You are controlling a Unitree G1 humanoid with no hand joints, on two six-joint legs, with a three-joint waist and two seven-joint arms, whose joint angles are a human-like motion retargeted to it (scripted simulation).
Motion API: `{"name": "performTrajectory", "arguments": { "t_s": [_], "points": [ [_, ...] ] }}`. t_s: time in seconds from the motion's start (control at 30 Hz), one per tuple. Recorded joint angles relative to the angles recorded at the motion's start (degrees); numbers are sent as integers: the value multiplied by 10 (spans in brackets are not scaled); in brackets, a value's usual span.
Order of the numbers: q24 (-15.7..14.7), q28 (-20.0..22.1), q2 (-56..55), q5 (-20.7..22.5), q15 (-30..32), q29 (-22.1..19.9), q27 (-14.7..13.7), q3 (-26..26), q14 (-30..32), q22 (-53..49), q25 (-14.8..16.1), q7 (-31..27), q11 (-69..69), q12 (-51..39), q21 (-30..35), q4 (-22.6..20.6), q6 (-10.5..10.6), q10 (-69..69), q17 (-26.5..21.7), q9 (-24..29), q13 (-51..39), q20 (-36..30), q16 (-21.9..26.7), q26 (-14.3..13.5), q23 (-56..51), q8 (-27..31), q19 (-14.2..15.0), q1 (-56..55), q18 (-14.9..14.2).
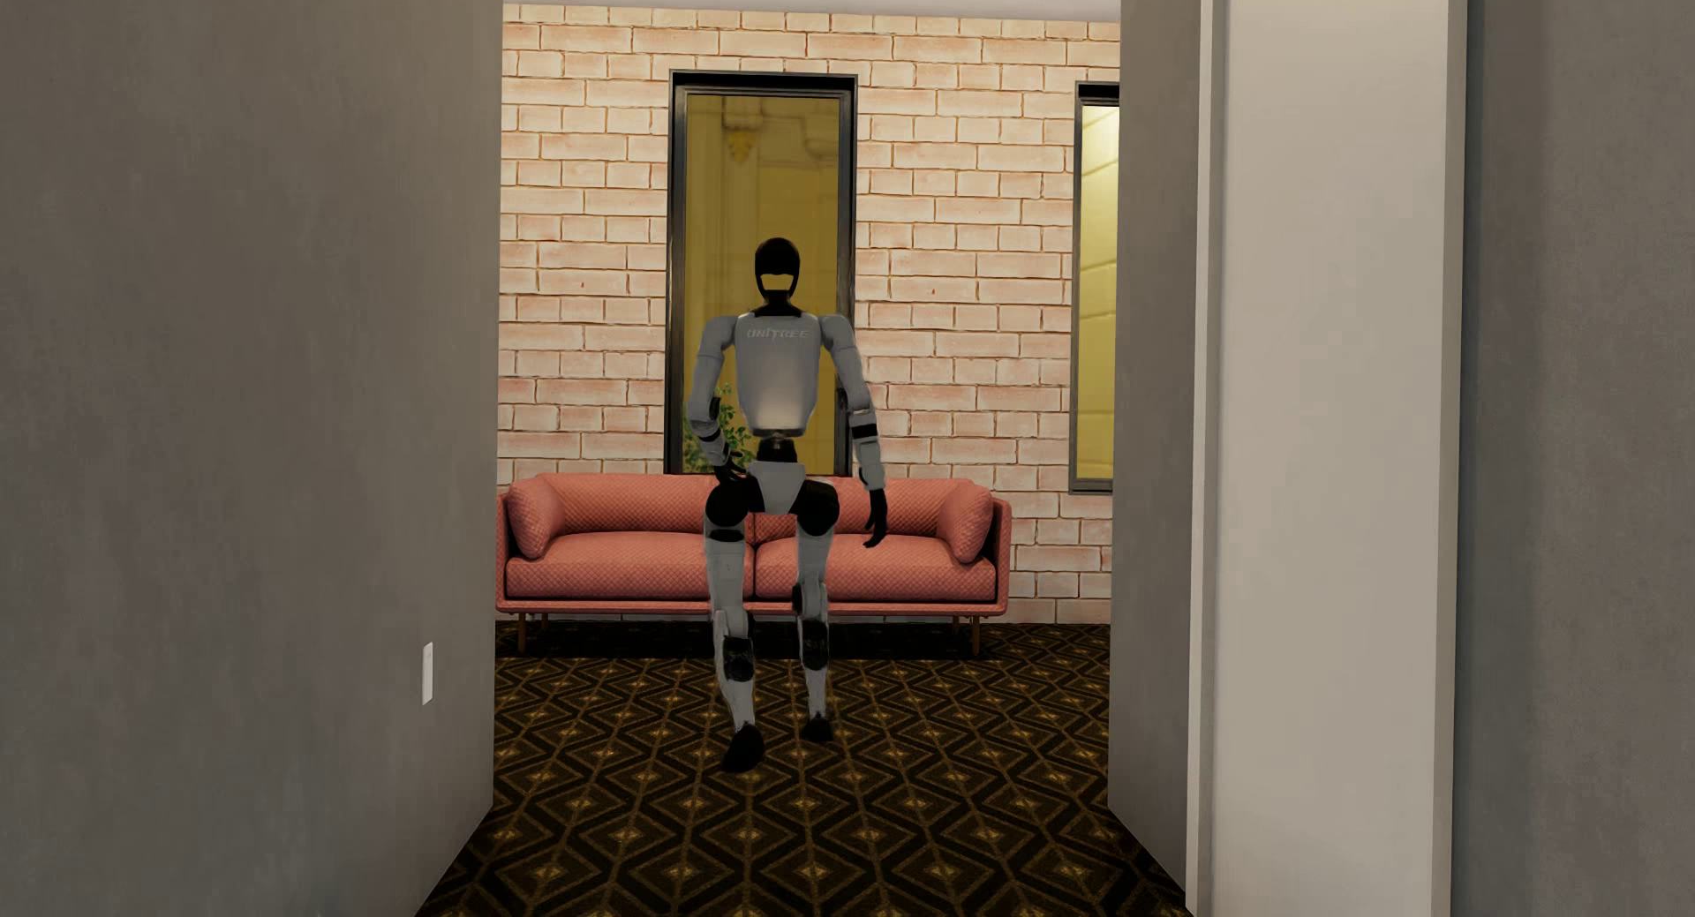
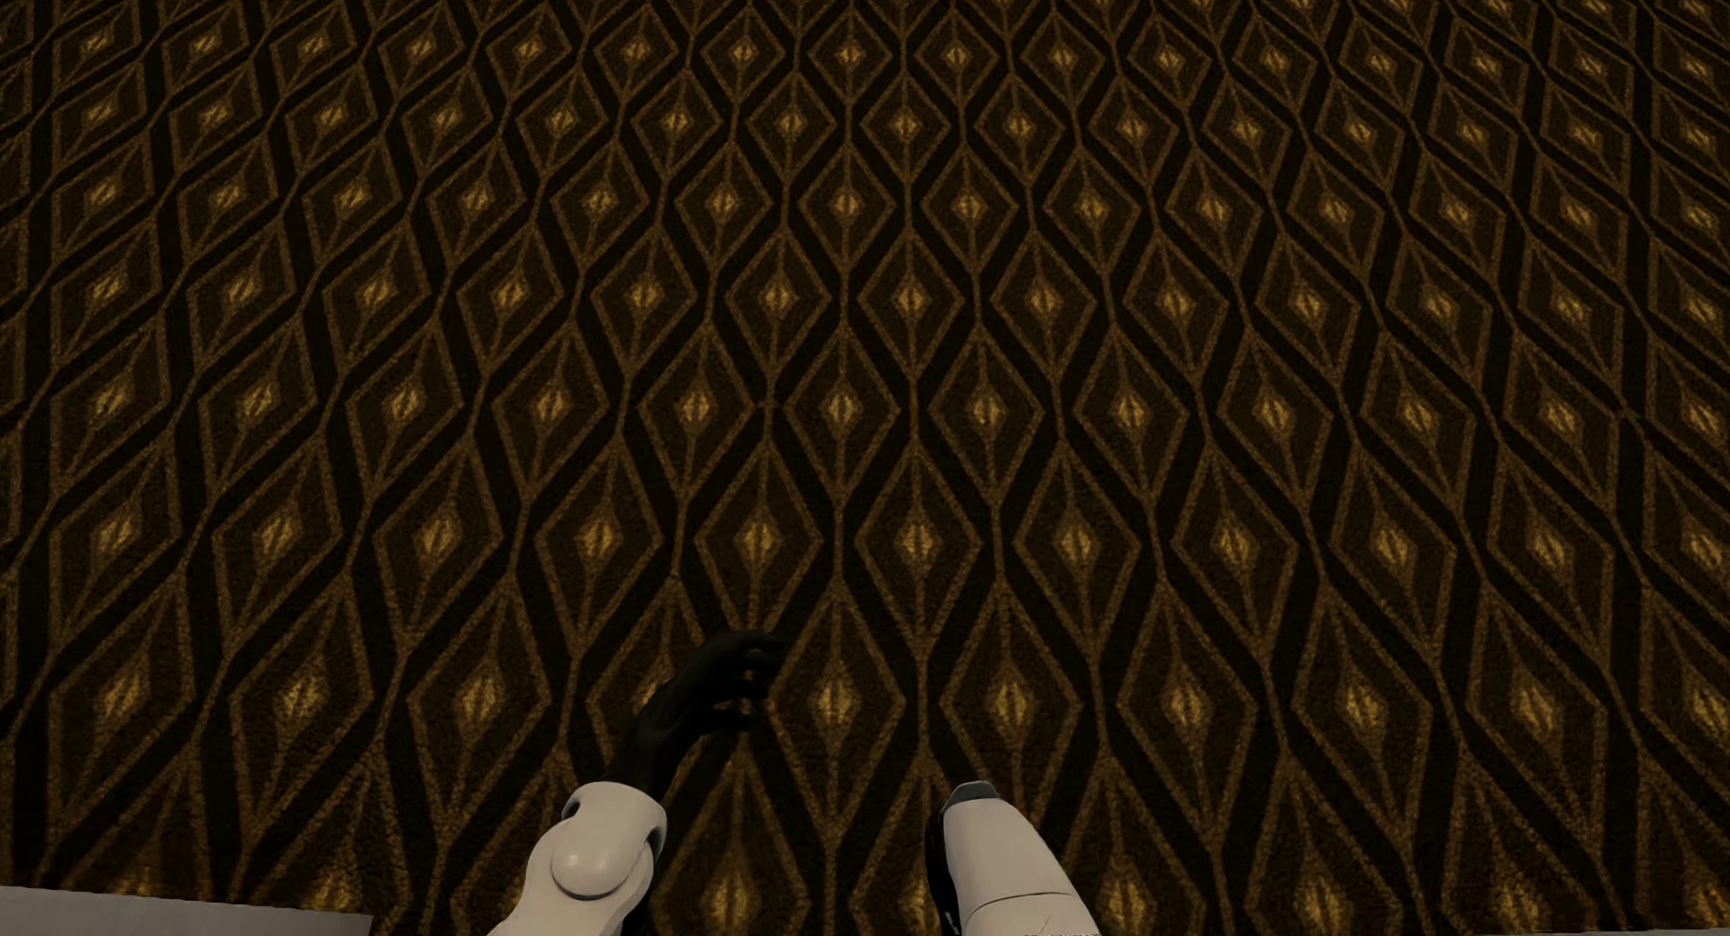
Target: Walk to the sofa
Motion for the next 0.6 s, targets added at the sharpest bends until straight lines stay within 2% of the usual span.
{"name": "performTrajectory", "arguments": {
  "t_s": [0.07, 0.1, 0.13, 0.17, 0.2, 0.23, 0.3, 0.37, 0.4, 0.43, 0.47, 0.5, 0.53, 0.57, 0.6],
  "points": [
    [0, 0, 47, 35, -33, 0, 0, 22, 301, 38, 0, 0, 23, 9, 23, -3, 2, 168, -4, 10, -29, -36, 19, 0, -6, 0, 0, -73, 0],
    [0, 0, 81, 47, -59, 0, 0, 34, 383, 71, 0, 0, 24, 6, 36, -5, 8, 303, -9, 12, -42, -68, 31, 0, -23, 0, 0, -146, 0],
    [0, 0, 124, 54, -82, 0, 0, 40, 355, 103, 0, 0, 22, 6, 44, -7, 13, 440, -15, 16, -54, -98, 40, 0, -48, 0, 0, -211, 0],
    [0, 0, 172, 58, -99, 0, 0, 49, 300, 132, 0, 0, 12, 12, 43, -7, 15, 538, -18, 20, -63, -119, 45, 0, -85, 0, 0, -276, 0],
    [0, 0, 217, 59, -113, 0, 0, 64, 267, 159, 0, 0, -6, 26, 39, -9, 14, 590, -21, 17, -67, -130, 48, 0, -130, 0, 0, -343, 0],
    [0, 0, 266, 64, -126, 0, 0, 80, 263, 185, 0, 0, -30, 46, 34, -11, 9, 592, -20, 14, -70, -130, 51, 0, -175, 0, 0, -400, 0],
    [0, 0, 370, 72, -158, 0, 0, 116, 321, 233, 0, 0, -80, 96, 21, -15, -4, 465, -14, 14, -79, -111, 59, 0, -260, 0, 0, -471, 0],
    [0, 0, 459, 70, -194, 0, 0, 146, 381, 276, 0, 0, -112, 149, 7, -20, -14, 251, -9, 8, -92, -70, 60, 0, -331, 0, 0, -502, 0],
    [0, 0, 508, 74, -211, 0, 0, 157, 366, 297, 0, 0, -127, 173, 1, -18, -10, 144, -10, 8, -98, -47, 56, 0, -362, 0, 0, -497, 0],
    [0, 0, 557, 80, -229, 0, 0, 167, 292, 315, 0, 0, -141, 194, -7, -13, -3, 53, -11, 7, -103, -26, 51, 0, -387, 0, 0, -488, 0],
    [0, 0, 603, 81, -243, 0, 0, 176, 168, 332, 0, 0, -148, 213, -14, -8, 3, 9, -11, 5, -105, -8, 45, 0, -409, 0, 0, -477, 0],
    [0, 0, 633, 77, -249, 0, 0, 189, 97, 344, 0, 0, -148, 228, -21, -6, 5, 17, -11, -1, -106, 11, 40, 0, -423, 0, 0, -477, 0],
    [0, 0, 657, 68, -237, 0, 0, 206, 81, 355, 0, 0, -139, 242, -24, -5, 3, 21, -8, -9, -103, 23, 36, 0, -426, 0, 0, -486, 0],
    [0, 0, 673, 52, -199, 0, 0, 226, 87, 365, 0, 0, -121, 256, -23, -4, -2, 33, -5, -19, -95, 36, 31, 0, -419, 0, 0, -496, 0],
    [0, 0, 671, 31, -120, 0, 0, 239, 201, 373, 0, 0, -82, 268, -15, -6, -10, 36, -2, -34, -84, 46, 27, 0, -407, 0, 0, -506, 0]
  ]
}}
